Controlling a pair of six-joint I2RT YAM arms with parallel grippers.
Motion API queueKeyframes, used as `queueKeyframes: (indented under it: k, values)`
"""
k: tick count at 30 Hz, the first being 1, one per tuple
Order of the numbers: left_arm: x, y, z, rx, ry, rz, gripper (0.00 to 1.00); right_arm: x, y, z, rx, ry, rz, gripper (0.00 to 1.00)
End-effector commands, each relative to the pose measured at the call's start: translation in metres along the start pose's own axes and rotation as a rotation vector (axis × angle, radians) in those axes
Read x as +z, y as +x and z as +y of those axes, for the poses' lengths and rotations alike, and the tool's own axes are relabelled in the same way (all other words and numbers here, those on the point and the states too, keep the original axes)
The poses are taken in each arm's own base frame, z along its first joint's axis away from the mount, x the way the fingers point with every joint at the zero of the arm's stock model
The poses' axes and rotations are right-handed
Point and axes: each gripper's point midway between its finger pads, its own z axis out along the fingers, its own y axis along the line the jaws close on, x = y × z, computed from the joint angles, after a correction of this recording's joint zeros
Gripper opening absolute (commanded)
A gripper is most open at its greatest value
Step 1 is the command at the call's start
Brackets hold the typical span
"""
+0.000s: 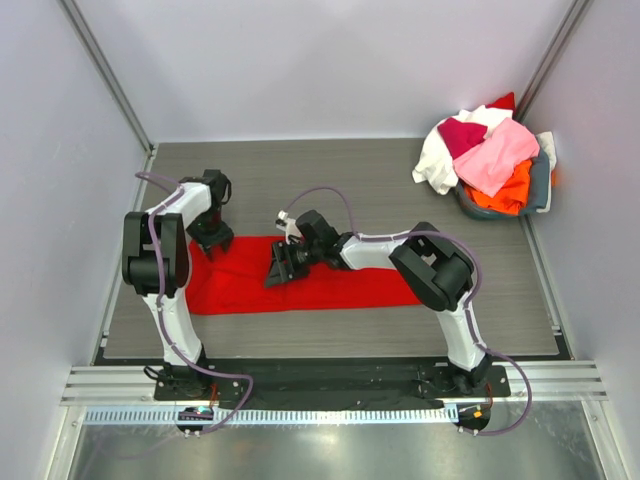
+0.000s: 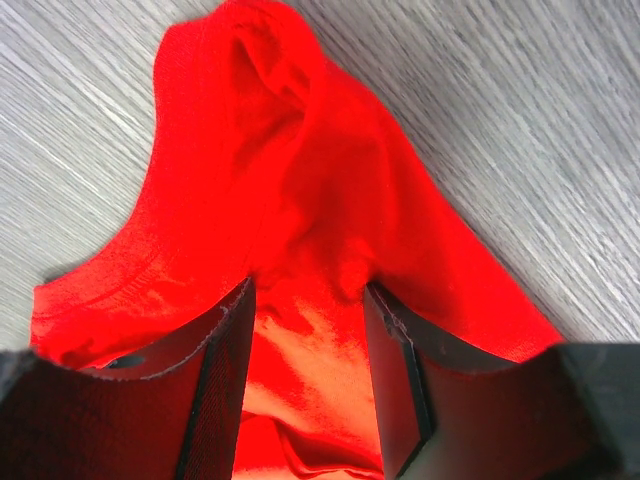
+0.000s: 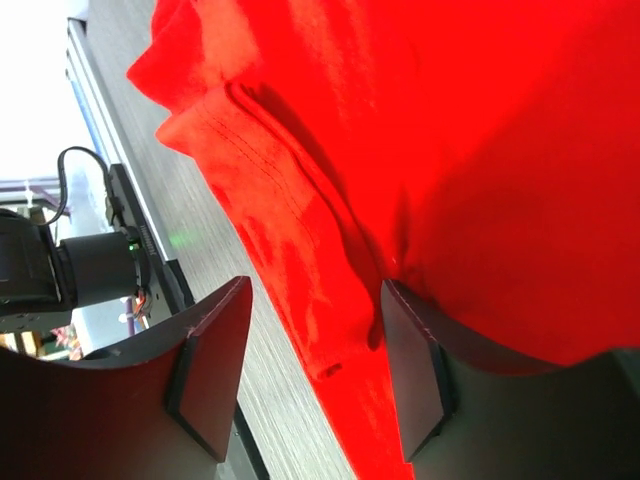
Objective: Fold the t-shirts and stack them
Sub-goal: Fold the tshirt
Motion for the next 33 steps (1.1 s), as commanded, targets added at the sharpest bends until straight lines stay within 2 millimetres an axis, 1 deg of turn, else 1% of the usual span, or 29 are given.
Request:
queueKeyframes:
  k: [1, 4, 7, 10, 12, 13, 15, 17, 18, 20, 22, 23, 24, 25, 26, 27, 28, 30, 31, 33]
  values:
    - [-0.01, -0.023, 0.012, -0.027, -0.034, -0.095, 0.49, -0.014, -0.011, 0.002, -0.031, 0.057, -0.049, 0.6]
    - [-0.013, -0.023, 0.013, -0.027, -0.033, -0.1, 0.48, -0.016, -0.009, 0.003, -0.02, 0.055, -0.044, 0.55]
    - [-0.017, -0.023, 0.015, -0.025, -0.027, -0.104, 0.48, -0.018, -0.007, 0.004, -0.021, 0.059, -0.045, 0.53]
    - [-0.024, -0.023, 0.016, -0.023, -0.017, -0.117, 0.48, -0.019, -0.004, 0.004, -0.017, 0.054, -0.036, 0.41]
    - [-0.027, -0.019, 0.016, -0.014, -0.011, -0.12, 0.48, -0.017, -0.002, 0.005, -0.014, 0.05, -0.029, 0.38]
    - [-0.033, -0.02, 0.017, -0.016, 0.0, -0.131, 0.48, -0.016, -0.002, 0.007, -0.015, 0.045, -0.026, 0.36]
    - [-0.036, -0.018, 0.02, -0.011, 0.005, -0.131, 0.48, -0.015, 0.0, 0.007, -0.01, 0.05, -0.021, 0.35]
    - [-0.044, -0.018, 0.02, -0.007, 0.026, -0.141, 0.48, -0.013, 0.002, 0.007, -0.008, 0.054, -0.017, 0.34]
    - [-0.047, -0.016, 0.02, 0.004, 0.038, -0.137, 0.48, -0.013, 0.001, 0.007, -0.011, 0.054, -0.02, 0.32]
    - [-0.055, -0.013, 0.022, 0.013, 0.06, -0.147, 0.48, -0.013, 0.001, 0.008, -0.012, 0.056, -0.021, 0.22]
    - [-0.057, -0.002, 0.022, 0.047, 0.087, -0.129, 0.48, -0.014, 0.001, 0.008, -0.012, 0.059, -0.021, 0.14]
    - [-0.065, 0.001, 0.019, 0.061, 0.121, -0.146, 0.47, -0.016, 0.0, 0.009, -0.019, 0.06, -0.028, 0.09]
    - [-0.067, 0.008, 0.017, 0.08, 0.152, -0.134, 0.47, -0.017, 0.002, 0.009, -0.02, 0.062, -0.026, 0.07]
    - [-0.063, 0.021, 0.018, 0.11, 0.161, -0.111, 0.46, -0.018, 0.002, 0.009, -0.025, 0.062, -0.026, 0.04]
    - [-0.065, 0.027, 0.01, 0.136, 0.2, -0.114, 0.45, -0.019, 0.002, 0.01, -0.028, 0.06, -0.026, 0.03]
    - [-0.069, 0.034, 0.006, 0.155, 0.243, -0.108, 0.44, -0.019, 0.004, 0.009, -0.034, 0.058, -0.02, 0.02]
    - [-0.067, 0.052, 0.002, 0.208, 0.277, -0.068, 0.43, -0.019, 0.006, 0.009, -0.035, 0.057, -0.016, 0.02]
    - [-0.067, 0.062, -0.004, 0.241, 0.313, -0.055, 0.42, -0.019, 0.009, 0.008, -0.043, 0.054, -0.01, 0.02]
    - [-0.066, 0.071, -0.006, 0.269, 0.319, -0.04, 0.41, -0.019, 0.009, 0.007, -0.043, 0.055, -0.011, 0.02]
    - [-0.065, 0.078, -0.009, 0.288, 0.327, -0.034, 0.41, -0.018, 0.01, 0.006, -0.043, 0.056, -0.009, 0.02]
